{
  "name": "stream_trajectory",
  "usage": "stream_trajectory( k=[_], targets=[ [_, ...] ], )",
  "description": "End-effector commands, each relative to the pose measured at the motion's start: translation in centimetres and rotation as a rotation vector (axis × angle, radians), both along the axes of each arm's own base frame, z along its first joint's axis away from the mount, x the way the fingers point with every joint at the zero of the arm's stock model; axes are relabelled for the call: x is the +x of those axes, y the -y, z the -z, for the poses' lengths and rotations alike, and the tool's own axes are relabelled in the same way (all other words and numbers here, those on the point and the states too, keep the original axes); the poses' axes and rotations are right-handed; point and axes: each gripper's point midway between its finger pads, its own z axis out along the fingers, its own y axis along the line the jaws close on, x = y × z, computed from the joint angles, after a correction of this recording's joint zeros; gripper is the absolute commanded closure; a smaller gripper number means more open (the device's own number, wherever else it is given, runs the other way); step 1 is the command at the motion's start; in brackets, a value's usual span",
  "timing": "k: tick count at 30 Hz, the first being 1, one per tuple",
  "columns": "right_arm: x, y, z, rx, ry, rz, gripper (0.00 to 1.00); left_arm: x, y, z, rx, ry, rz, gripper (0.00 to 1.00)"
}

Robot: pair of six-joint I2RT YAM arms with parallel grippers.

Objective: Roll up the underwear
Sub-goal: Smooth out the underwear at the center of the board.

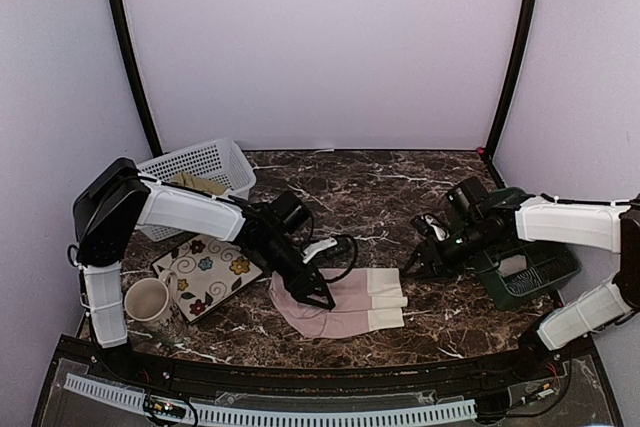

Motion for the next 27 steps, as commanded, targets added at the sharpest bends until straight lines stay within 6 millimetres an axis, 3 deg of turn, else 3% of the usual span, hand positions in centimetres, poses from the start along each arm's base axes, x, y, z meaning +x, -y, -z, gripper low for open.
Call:
stream_trajectory(
  k=[1,5,11,18,27],
  targets=[
    [-0.8,1.3,0.9,-0.027,-0.072,0.055,0.52,-3.4,-0.6,-3.0,-0.057,-0.03,0.128,0.33],
    [-1.6,1.7,1.6,-0.03,-0.11,0.07,0.52,-5.3,-1.0,-3.1,-0.032,-0.039,0.187,0.39],
    [-2.7,2.2,2.7,-0.035,-0.155,0.081,0.52,-6.4,-1.3,-3.8,-0.014,0.067,0.23,0.41],
    [-3.8,2.1,3.4,-0.009,-0.201,0.087,0.57,-3.2,-2.9,-3.2,0.029,0.386,0.107,0.44],
    [-3.6,1.6,5.0,-0.025,-0.226,0.113,0.63,-4.4,-3.0,-0.9,0.042,0.594,0.219,0.56]
  ],
)
